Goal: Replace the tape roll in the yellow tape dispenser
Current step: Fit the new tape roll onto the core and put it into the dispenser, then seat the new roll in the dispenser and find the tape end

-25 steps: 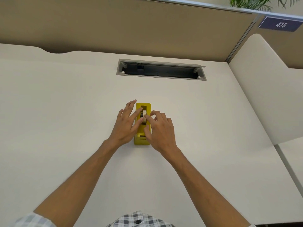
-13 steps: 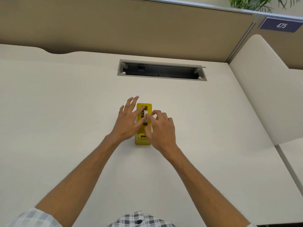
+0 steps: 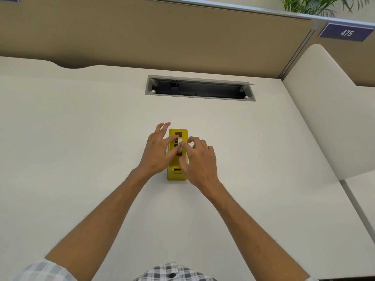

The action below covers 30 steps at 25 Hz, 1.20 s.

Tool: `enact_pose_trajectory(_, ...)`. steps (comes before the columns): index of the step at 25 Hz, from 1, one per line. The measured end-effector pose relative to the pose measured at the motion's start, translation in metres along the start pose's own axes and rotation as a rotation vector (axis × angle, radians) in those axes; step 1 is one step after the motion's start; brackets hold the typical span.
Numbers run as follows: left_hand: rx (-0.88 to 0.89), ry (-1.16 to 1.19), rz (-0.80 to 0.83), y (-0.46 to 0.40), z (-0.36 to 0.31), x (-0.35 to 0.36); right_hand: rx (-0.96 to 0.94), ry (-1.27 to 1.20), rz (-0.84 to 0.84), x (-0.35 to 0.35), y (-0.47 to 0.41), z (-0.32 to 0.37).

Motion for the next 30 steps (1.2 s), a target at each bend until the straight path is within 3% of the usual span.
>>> enact_pose_trajectory(6,0.006,0.093,-0.047,0.002,-0.004,-0.004,-0.012,0.022,0.004,0.001,-0.001,0.0)
enact_pose_trajectory(11,-0.012,-0.001,0.054,-0.004,0.001,0.003,-0.008,-0.003,0.012,0.001,-0.001,0.0)
enact_pose_trajectory(17,0.015,0.113,0.001,0.0,0.001,0.003,-0.018,0.019,0.018,0.001,-0.001,0.0)
enact_pose_trajectory(24,-0.007,0.123,0.064,-0.001,0.006,0.012,0.0,0.01,0.014,0.001,-0.001,-0.001)
enact_pose_trajectory(30,0.034,0.149,-0.009,0.001,0.001,0.005,-0.007,0.009,0.01,0.0,-0.001,-0.001)
Point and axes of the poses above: each hand's wrist, its own y-axis away from the middle knuckle, its own x-axis out of the palm, z = x × y, the point moved 7 cm from there along -y, towards the middle knuckle, and after that the axes turned 8 degrees about -z, right-handed, at the moved point
